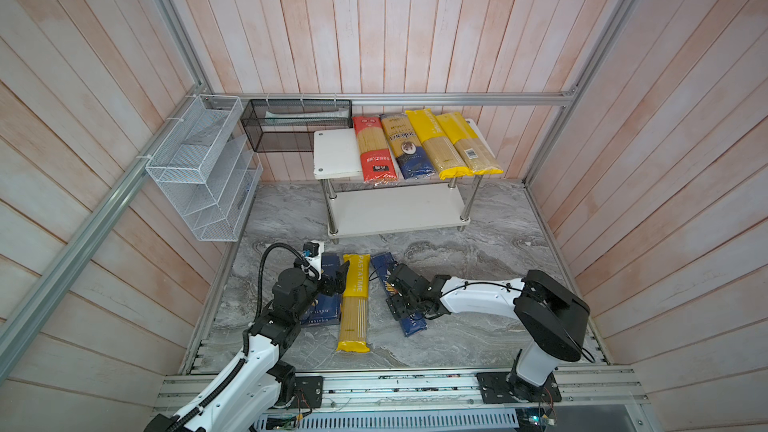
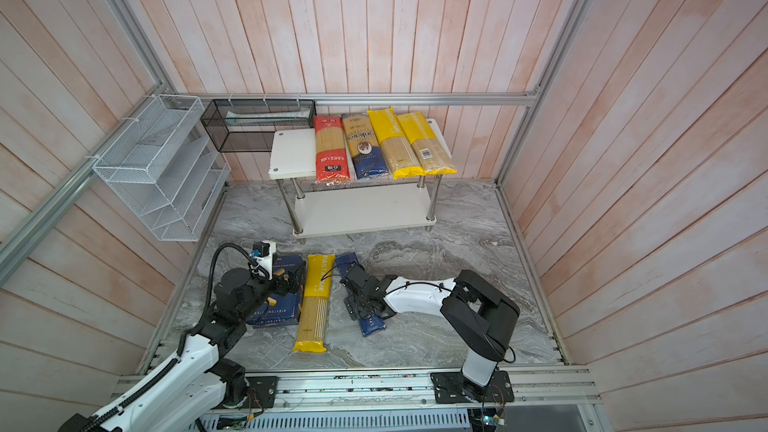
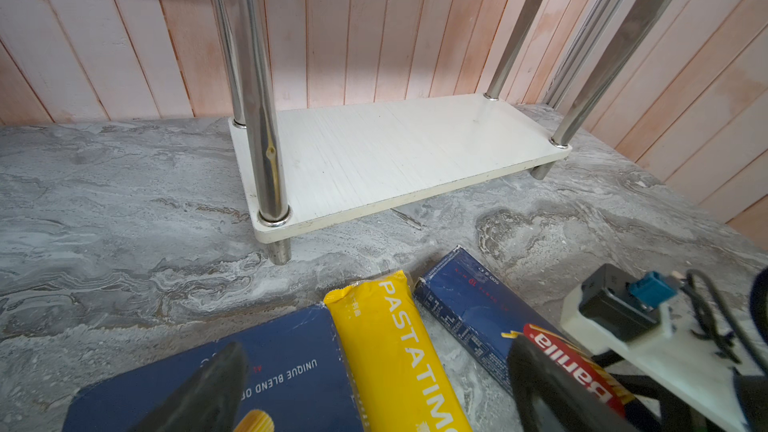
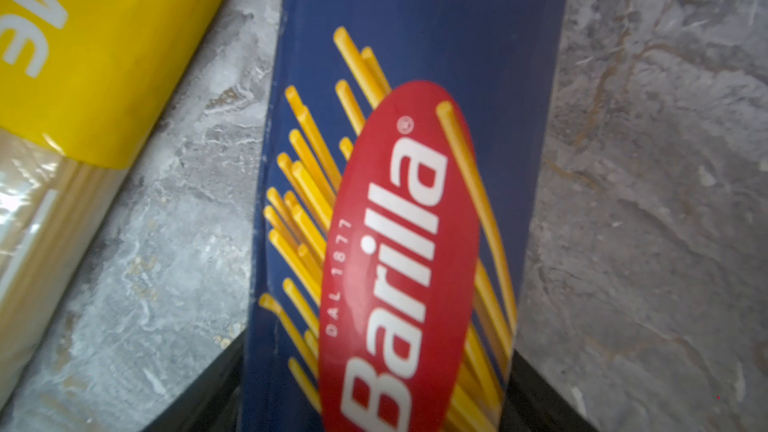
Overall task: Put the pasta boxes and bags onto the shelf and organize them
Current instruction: 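Close the right gripper on the end of the blue Barilla spaghetti box, then lift the Barilla spaghetti box and carry it toward the lower shelf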
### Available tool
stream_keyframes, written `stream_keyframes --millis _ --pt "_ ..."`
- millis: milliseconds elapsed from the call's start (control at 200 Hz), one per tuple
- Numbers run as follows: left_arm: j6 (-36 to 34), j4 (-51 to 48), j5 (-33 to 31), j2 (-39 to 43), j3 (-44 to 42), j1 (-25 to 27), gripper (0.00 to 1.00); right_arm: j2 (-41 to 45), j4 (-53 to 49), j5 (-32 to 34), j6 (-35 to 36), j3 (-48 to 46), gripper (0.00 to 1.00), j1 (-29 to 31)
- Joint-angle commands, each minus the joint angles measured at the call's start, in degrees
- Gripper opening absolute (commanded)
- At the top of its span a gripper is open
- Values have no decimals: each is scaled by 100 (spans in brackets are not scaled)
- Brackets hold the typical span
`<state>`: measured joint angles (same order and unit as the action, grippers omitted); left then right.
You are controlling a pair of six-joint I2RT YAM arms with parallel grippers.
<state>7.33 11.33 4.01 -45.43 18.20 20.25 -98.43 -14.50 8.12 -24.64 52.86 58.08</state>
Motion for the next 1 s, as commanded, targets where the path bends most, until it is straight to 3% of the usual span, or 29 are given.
stream_keyframes --millis 0,205,410,755,995 --pt "23 11 -23 36 -69 -12 100 -22 -156 11 -198 -40 74 36" --pt "40 14 -49 18 -60 -12 100 145 -186 216 -180 110 57 30" --pt "40 1 -67 28 -62 -17 100 140 -182 105 -230 216 46 31" --pt "40 10 -54 32 -62 -17 100 726 -11 320 -396 5 41 -16" --pt "40 13 -65 17 -53 -12 99 1440 187 354 -439 -285 37 -358"
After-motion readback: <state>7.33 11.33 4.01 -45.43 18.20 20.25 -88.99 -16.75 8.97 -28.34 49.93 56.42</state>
